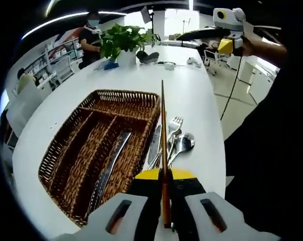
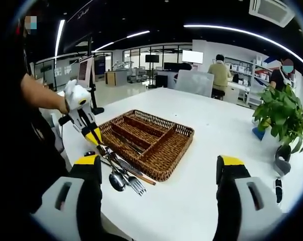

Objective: Arrange the knives, forks, and spoons in their matching storage slots by inserting each utensil handle-first until every utensil is classified and aligned in the correct compartment

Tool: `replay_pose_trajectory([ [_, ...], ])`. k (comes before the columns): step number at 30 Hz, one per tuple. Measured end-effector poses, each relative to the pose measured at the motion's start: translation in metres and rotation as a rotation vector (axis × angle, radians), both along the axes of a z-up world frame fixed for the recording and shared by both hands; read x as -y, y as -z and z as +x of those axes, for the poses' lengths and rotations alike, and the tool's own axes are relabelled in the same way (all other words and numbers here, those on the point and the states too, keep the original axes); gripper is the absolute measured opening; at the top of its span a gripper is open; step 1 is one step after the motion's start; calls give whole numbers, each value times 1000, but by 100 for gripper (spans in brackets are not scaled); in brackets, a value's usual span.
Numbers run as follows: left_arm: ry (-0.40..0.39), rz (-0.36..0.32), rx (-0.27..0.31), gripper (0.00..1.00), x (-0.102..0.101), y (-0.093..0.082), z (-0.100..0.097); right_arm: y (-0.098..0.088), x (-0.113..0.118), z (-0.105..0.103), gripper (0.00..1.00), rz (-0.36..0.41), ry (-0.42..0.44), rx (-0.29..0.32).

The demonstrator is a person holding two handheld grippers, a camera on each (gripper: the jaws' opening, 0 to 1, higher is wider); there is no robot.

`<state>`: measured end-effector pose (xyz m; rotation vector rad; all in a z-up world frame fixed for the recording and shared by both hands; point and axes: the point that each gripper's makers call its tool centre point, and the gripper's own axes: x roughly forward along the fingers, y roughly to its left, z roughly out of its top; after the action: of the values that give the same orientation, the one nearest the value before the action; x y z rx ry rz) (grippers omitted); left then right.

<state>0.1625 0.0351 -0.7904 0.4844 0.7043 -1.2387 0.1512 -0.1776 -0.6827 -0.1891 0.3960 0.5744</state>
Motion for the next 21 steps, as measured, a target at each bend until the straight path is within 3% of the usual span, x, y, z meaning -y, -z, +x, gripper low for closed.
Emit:
replay_pose_trajectory([
  [4,-56,-5,6,3,1,-6,3,-2,5,3,98,6,2,2],
  [7,-173,-41,-14,3,3,-15,9,-3,10,6,98,6,-13,3],
  [11,-361,-110,-41,3,10,-35,13,-2,19,13,98,-62,-73,11],
  [13,-392,-77,-16,3,9,-37,13,-9,24,18,98,-34,-63,23],
  [16,-473,-38,-1,3,2,-37,18,-9,24,20,100,16,-70,-26],
  [21,-563,-30,-54,3,-8,-36,27,-5,25,24,100,12,-64,-31],
])
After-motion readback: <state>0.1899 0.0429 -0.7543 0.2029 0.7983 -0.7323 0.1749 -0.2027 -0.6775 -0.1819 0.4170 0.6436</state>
